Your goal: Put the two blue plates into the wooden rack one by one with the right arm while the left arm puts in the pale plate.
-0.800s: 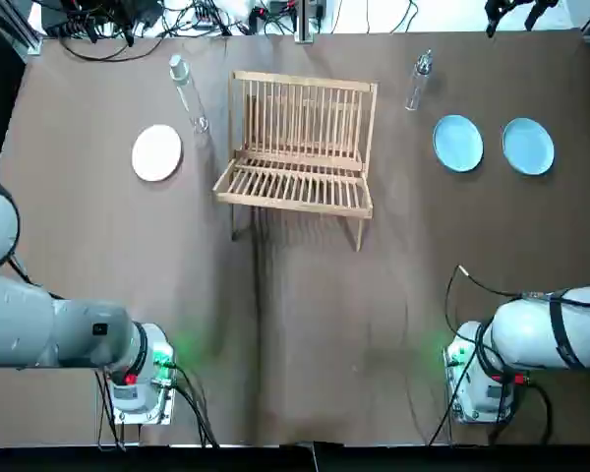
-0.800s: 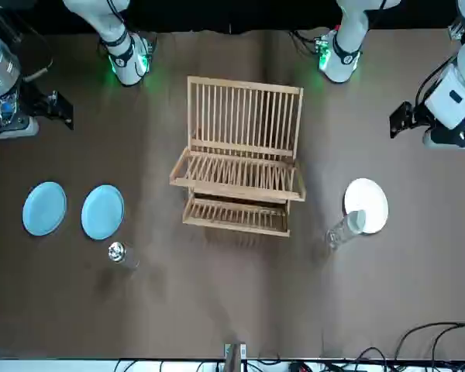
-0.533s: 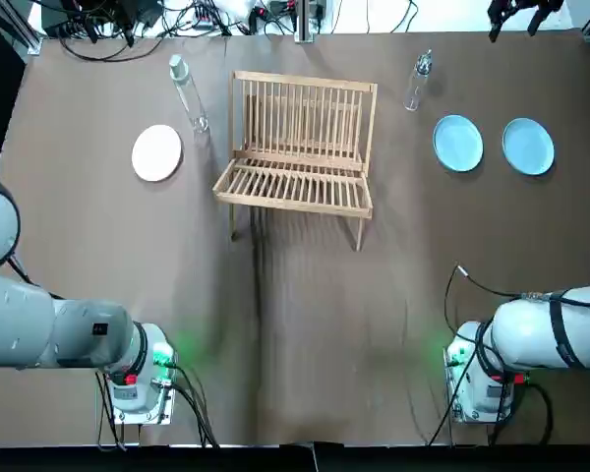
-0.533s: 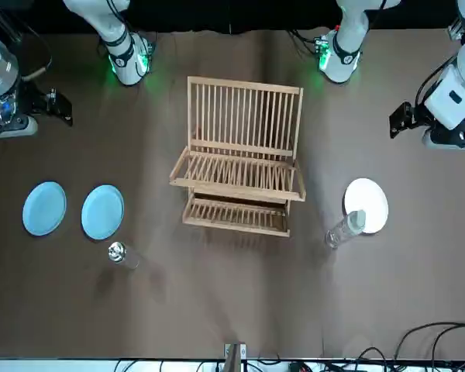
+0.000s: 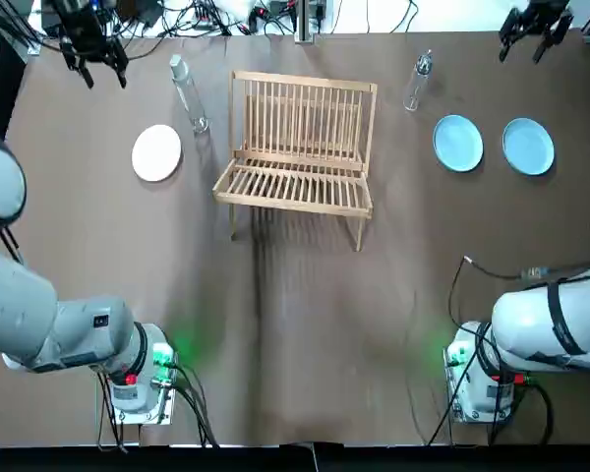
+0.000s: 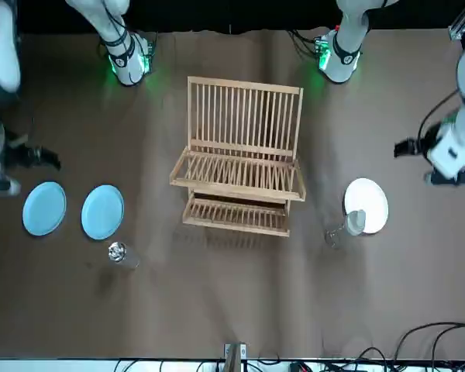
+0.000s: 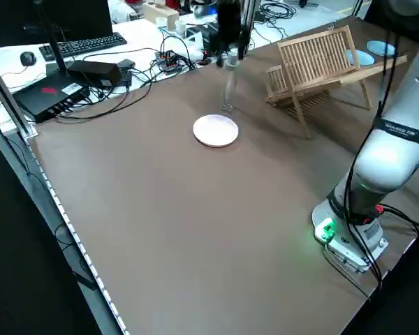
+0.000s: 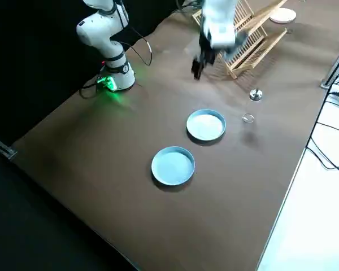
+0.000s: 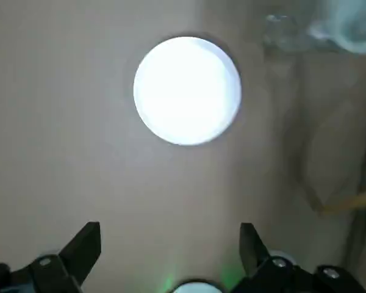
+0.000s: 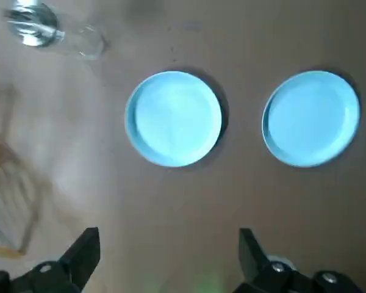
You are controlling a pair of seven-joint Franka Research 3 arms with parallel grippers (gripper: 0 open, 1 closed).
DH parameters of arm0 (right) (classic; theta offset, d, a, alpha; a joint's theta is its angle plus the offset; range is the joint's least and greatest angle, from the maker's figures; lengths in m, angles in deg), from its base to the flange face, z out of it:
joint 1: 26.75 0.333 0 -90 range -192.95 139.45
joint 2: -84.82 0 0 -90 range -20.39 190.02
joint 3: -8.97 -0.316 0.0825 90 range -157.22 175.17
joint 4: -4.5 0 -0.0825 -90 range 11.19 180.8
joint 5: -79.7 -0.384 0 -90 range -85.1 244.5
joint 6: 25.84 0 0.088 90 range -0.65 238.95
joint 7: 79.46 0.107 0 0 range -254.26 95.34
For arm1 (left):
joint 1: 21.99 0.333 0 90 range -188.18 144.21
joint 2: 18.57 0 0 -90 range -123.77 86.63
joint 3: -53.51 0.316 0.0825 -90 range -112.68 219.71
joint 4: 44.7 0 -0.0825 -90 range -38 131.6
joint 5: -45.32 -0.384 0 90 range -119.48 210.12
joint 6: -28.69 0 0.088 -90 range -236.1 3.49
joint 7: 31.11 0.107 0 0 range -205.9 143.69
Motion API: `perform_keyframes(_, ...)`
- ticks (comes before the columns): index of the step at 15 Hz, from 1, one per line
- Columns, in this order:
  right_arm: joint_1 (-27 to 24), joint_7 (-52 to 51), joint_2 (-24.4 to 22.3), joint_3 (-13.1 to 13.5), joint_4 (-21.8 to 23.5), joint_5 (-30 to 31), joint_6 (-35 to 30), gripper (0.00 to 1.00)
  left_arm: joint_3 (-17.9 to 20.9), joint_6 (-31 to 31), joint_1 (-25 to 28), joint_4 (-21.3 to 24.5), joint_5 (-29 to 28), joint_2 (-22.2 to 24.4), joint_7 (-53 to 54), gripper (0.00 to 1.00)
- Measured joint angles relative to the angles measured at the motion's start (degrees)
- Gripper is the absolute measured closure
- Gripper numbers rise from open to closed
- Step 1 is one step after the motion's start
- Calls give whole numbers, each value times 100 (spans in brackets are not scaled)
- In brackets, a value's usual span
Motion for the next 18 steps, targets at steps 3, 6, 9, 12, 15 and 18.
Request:
perform_keyframes(3,-356,-915,868,13,-2,-57,481,0,5,-788,350,247,0,-609,266,0)
perform_keyframes(6,-471,-1173,1450,19,-11,-42,1134,0,5,-1236,616,543,0,-1153,529,0)
perform_keyframes(9,-471,-1175,1968,16,-6,-40,1470,6,12,-1504,803,573,-1,-1740,649,0)
perform_keyframes(12,-479,-1175,2451,22,30,-39,1843,5,14,-1584,1039,469,-1,-2267,884,0)
perform_keyframes(15,-671,-1278,2703,43,43,-32,1934,6,16,-1985,1250,319,-1,-2723,928,0)
perform_keyframes(18,-864,-1438,2897,41,45,-34,1990,25,6,-2537,1332,255,2,-3020,931,6)
